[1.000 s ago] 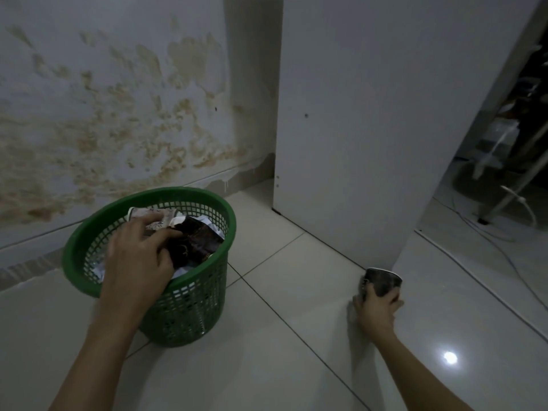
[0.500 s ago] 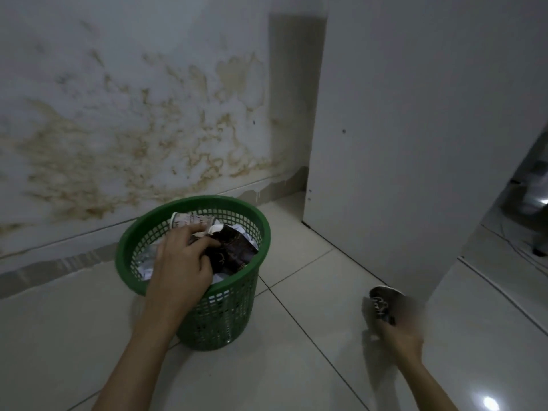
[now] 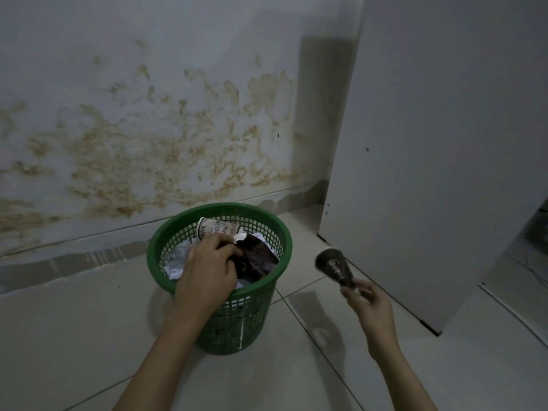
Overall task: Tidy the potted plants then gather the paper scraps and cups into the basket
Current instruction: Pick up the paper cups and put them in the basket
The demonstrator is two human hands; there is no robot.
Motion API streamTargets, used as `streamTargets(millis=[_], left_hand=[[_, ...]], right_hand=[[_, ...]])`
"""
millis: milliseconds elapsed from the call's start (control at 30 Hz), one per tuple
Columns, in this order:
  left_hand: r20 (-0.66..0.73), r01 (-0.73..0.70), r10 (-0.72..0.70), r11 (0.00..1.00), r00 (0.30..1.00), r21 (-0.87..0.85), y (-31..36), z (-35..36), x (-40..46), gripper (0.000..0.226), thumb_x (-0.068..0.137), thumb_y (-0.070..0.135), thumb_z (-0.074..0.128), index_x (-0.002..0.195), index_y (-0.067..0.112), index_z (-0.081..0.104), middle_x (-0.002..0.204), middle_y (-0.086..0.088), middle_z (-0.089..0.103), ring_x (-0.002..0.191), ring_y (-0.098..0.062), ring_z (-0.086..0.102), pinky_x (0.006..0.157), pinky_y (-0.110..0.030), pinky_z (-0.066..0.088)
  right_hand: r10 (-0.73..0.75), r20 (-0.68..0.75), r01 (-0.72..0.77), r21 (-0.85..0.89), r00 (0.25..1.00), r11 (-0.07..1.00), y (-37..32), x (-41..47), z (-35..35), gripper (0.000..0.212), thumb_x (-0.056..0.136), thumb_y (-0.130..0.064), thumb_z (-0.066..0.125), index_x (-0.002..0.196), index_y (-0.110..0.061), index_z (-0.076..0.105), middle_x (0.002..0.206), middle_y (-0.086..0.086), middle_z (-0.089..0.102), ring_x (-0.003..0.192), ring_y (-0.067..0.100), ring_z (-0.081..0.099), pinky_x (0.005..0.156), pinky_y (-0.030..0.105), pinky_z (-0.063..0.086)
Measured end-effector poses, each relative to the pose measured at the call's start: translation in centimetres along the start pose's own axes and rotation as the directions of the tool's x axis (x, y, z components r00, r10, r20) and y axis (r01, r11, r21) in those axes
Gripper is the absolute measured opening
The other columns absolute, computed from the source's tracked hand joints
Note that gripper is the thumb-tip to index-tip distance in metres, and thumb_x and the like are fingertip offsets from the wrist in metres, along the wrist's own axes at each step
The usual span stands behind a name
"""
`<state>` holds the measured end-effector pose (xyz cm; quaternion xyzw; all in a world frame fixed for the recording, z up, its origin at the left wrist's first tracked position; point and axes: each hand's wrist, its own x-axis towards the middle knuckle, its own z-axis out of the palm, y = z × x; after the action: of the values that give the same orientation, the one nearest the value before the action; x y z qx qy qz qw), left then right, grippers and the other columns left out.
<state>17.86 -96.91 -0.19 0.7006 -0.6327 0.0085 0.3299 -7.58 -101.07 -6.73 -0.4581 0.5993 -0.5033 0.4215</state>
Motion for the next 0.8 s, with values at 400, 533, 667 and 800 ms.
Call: streamTargets(millis=[400, 533, 667, 800], left_hand=[[-0.088, 0.066, -0.065, 0.998, 0.994, 0.006, -0.1, -0.1, 0.3, 0.033, 0.086, 0.007, 0.048, 0.117, 0.010, 0.059, 0.127, -0.007, 0.049, 0.121, -0.024, 0.042, 0.105, -0.040, 0.035], [0.084, 0.117, -0.132, 0.979, 0.988, 0.164, -1.4, -0.8, 2.3, 0.061, 0.092, 0.050, 0.039, 0.147, 0.032, 0.018, 0.156, -0.010, 0.012, 0.143, -0.031, 0.009, 0.114, -0.049, 0.016], [0.319, 0.020, -0.113, 0.959, 0.941, 0.283, -2.3, -0.5, 5.4, 0.090, 0.079, 0.076, 0.032, 0.145, 0.037, -0.016, 0.154, -0.014, -0.023, 0.141, -0.038, -0.021, 0.113, -0.060, 0.000], [0.429, -0.088, -0.048, 0.952, 0.902, 0.293, -2.8, 0.7, 6.7, 0.089, 0.082, 0.070, 0.036, 0.144, 0.038, -0.019, 0.153, -0.010, -0.027, 0.141, -0.038, -0.021, 0.112, -0.060, -0.001]], right_hand=[[-0.193, 0.620, 0.649, -0.716, 0.760, 0.258, -10.3, 1.3, 12.0, 0.040, 0.093, -0.030, 0.048, 0.129, -0.014, 0.049, 0.148, 0.017, 0.026, 0.139, 0.038, 0.015, 0.113, 0.048, 0.017], [-0.066, 0.673, 0.671, -0.715, 0.737, 0.197, -10.0, 2.0, 12.8, 0.041, 0.096, -0.032, 0.039, 0.130, -0.009, 0.045, 0.153, 0.008, 0.022, 0.145, 0.032, 0.002, 0.110, 0.062, 0.002], [-0.402, 0.472, 0.601, -0.738, 0.785, 0.307, -10.2, 1.7, 13.7, 0.039, 0.091, -0.026, 0.046, 0.124, -0.005, 0.039, 0.133, 0.018, 0.038, 0.128, 0.033, 0.030, 0.105, 0.046, 0.029], [-0.475, 0.487, 0.679, -0.575, 0.733, 0.457, -10.4, 1.5, 14.7, 0.040, 0.089, -0.018, 0.045, 0.126, -0.004, 0.040, 0.133, 0.015, 0.038, 0.125, 0.028, 0.035, 0.104, 0.039, 0.032]])
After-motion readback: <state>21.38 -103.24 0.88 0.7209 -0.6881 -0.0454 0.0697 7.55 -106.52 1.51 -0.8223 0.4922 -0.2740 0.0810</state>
